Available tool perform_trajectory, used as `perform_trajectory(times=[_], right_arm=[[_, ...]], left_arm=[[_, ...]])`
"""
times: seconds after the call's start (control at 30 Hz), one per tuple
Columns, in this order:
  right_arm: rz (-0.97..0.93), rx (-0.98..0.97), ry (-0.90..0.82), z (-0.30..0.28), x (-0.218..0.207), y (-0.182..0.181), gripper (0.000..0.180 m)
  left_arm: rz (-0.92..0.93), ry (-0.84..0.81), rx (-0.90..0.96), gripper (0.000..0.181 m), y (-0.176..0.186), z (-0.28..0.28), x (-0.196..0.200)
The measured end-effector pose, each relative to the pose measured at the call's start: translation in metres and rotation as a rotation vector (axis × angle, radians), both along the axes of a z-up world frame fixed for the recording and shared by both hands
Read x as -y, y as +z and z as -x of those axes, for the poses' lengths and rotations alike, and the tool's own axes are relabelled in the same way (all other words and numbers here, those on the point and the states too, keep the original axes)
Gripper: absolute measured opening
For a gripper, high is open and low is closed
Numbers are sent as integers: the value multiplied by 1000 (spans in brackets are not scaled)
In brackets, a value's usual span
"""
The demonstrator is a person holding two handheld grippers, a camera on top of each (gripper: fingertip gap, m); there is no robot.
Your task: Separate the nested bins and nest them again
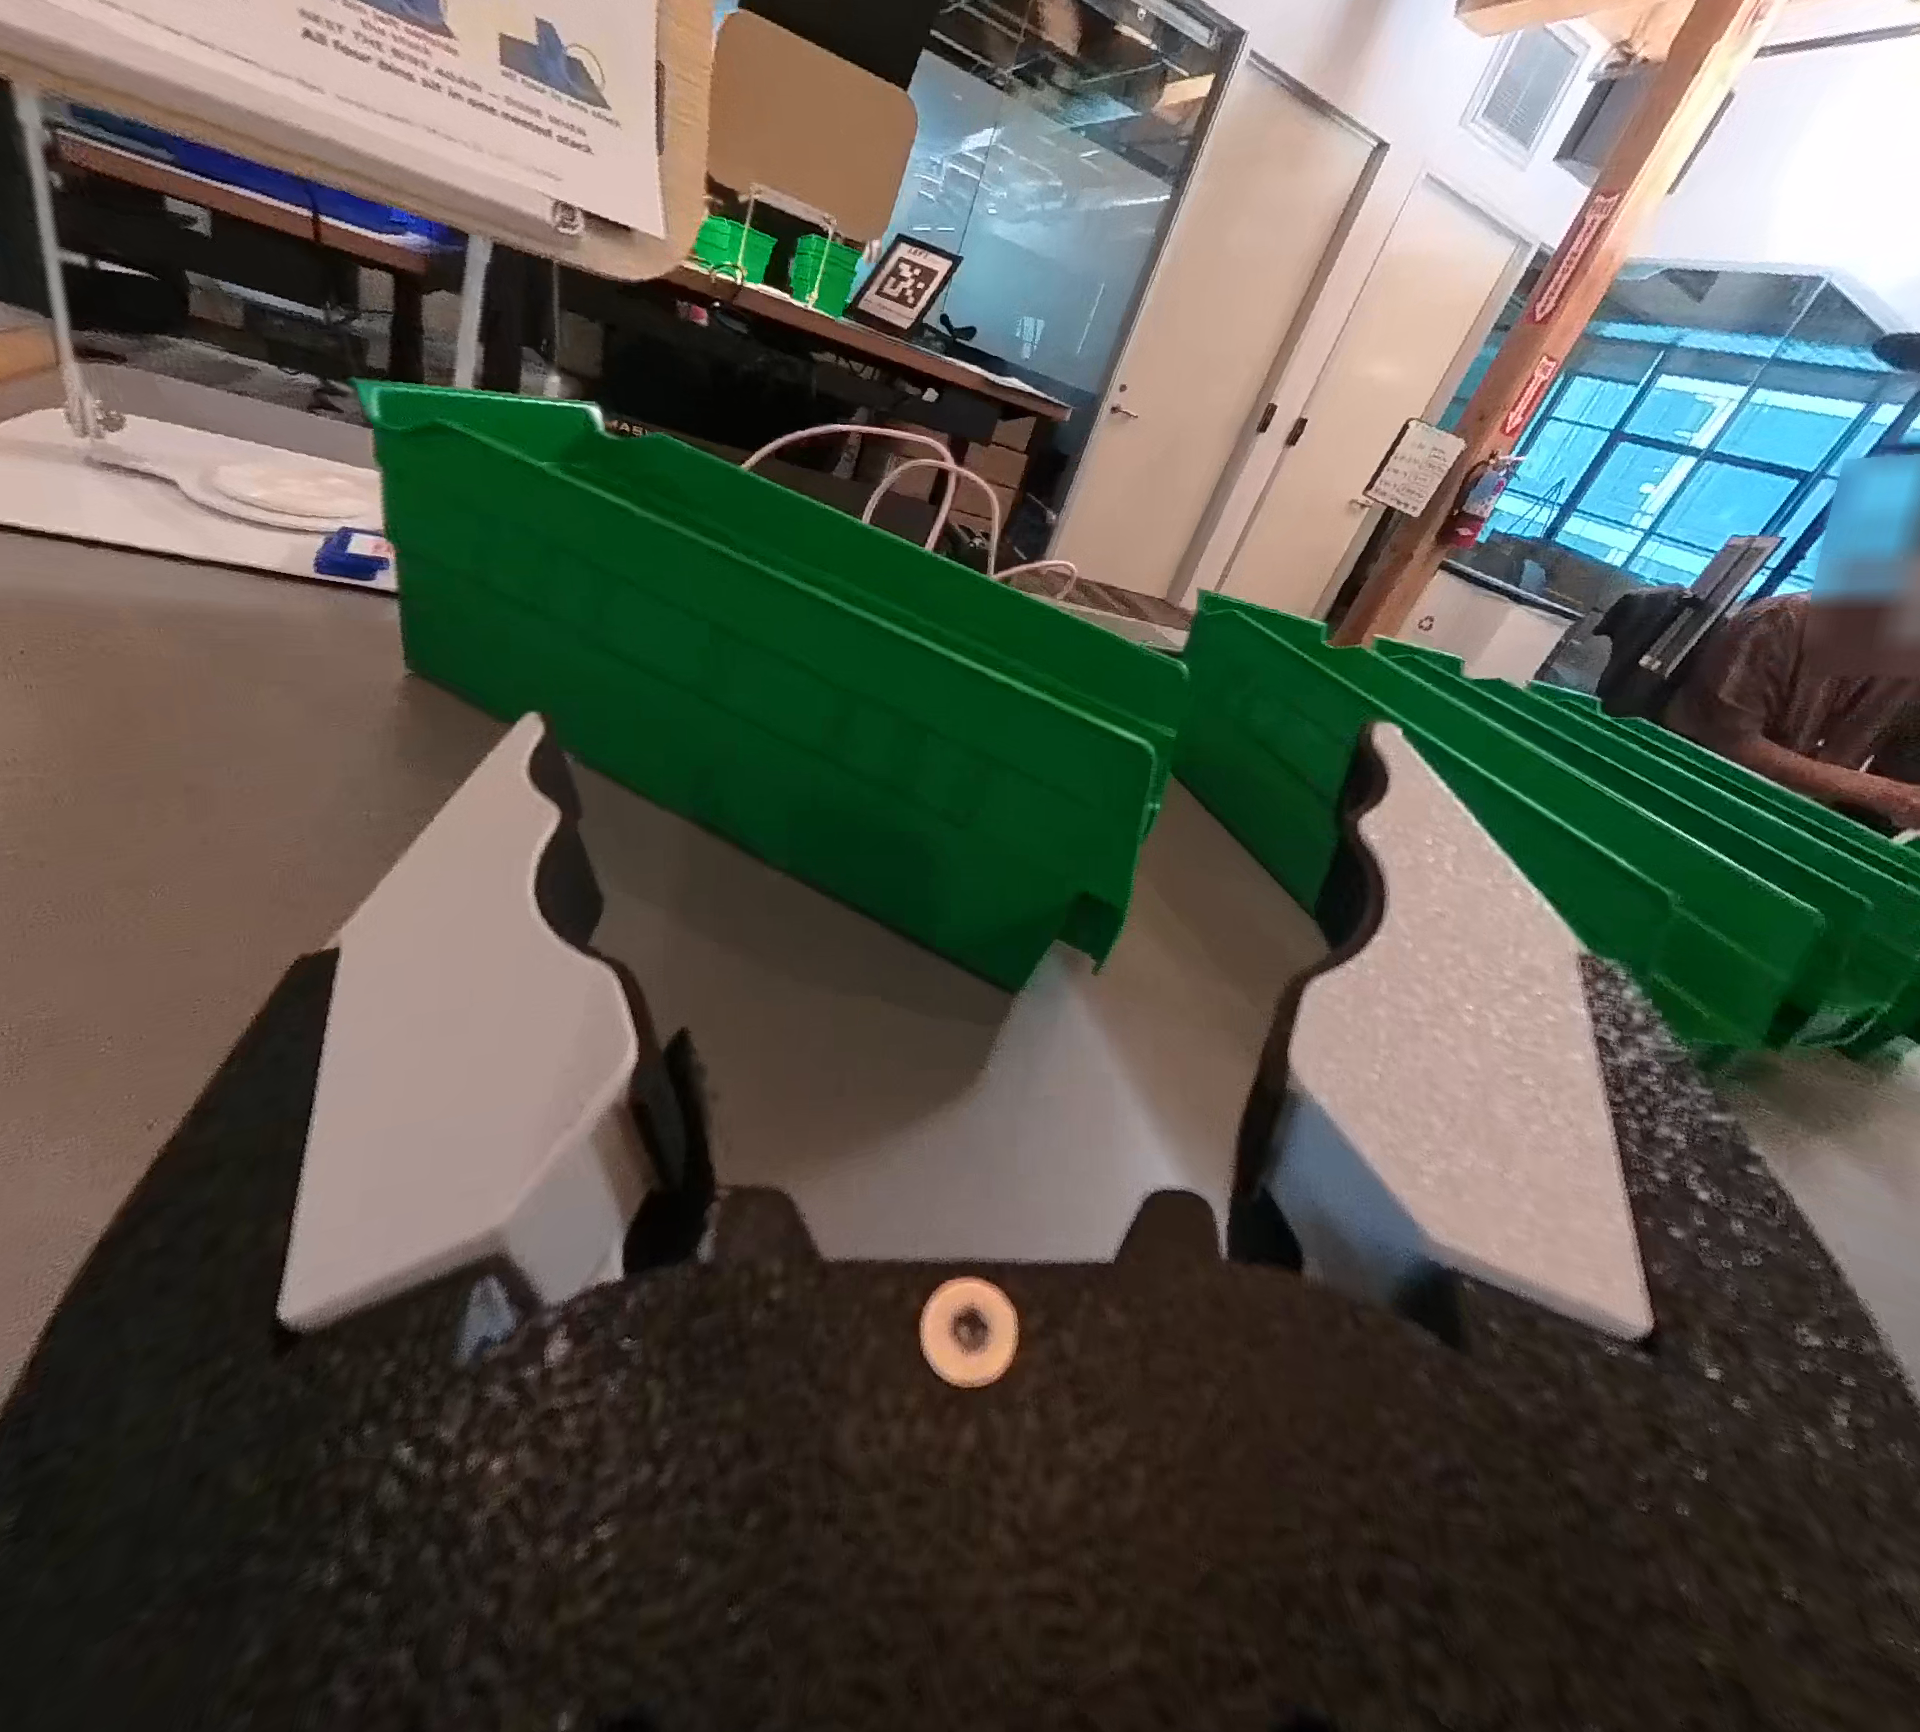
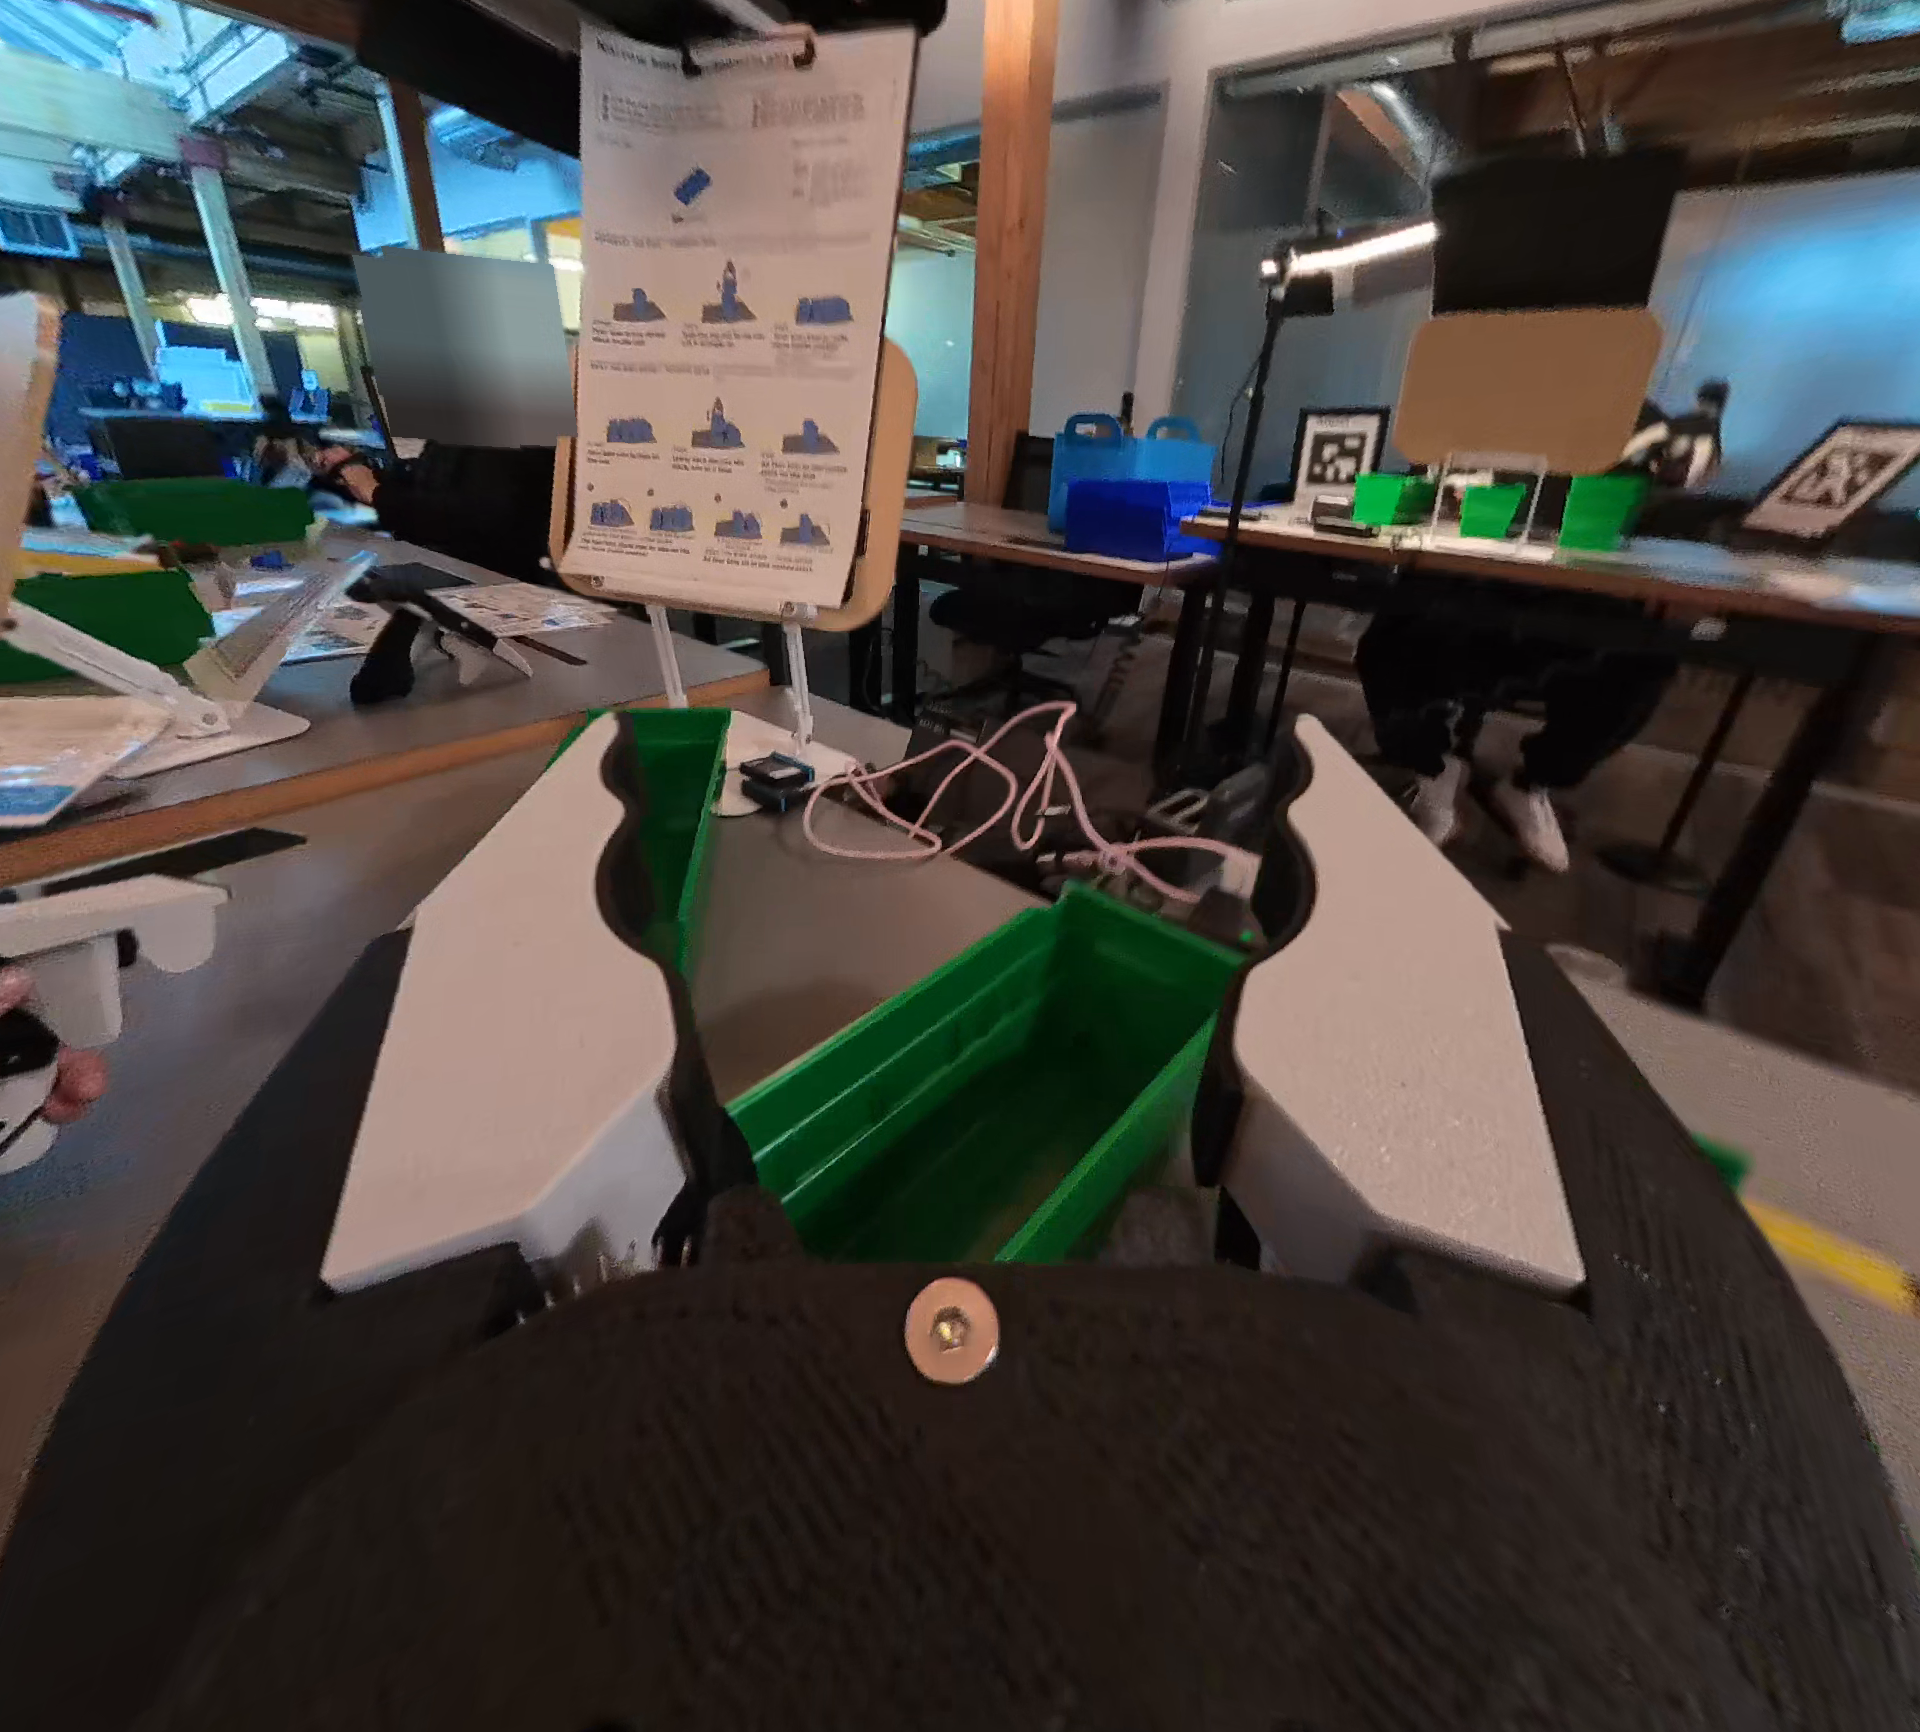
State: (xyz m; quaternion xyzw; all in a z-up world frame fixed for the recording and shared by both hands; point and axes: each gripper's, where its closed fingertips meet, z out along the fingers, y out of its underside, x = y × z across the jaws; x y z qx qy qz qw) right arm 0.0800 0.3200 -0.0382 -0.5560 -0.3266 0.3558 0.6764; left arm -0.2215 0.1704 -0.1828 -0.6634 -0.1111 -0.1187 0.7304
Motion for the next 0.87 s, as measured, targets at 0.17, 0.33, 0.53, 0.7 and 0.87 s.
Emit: perform_trajectory(times=[0.17,0.33,0.53,0.7,0.87], right_arm=[[-91,103,2,-30,-13,57,116],[-219,-29,-129,-86,-23,96,98],[-303,-110,-233,-124,-35,113,98],[-238,-210,-116,-135,-41,115,95],[-265,-251,-184,-154,-57,116,91]], left_arm=[[26,-85,-76,138,11,-51,-15],[70,-368,-272,141,16,-164,-26],[250,-789,-562,139,-6,-285,-31],[418,-918,-907,124,-25,-316,-44],[745,-948,-997,144,-66,-305,-69]])
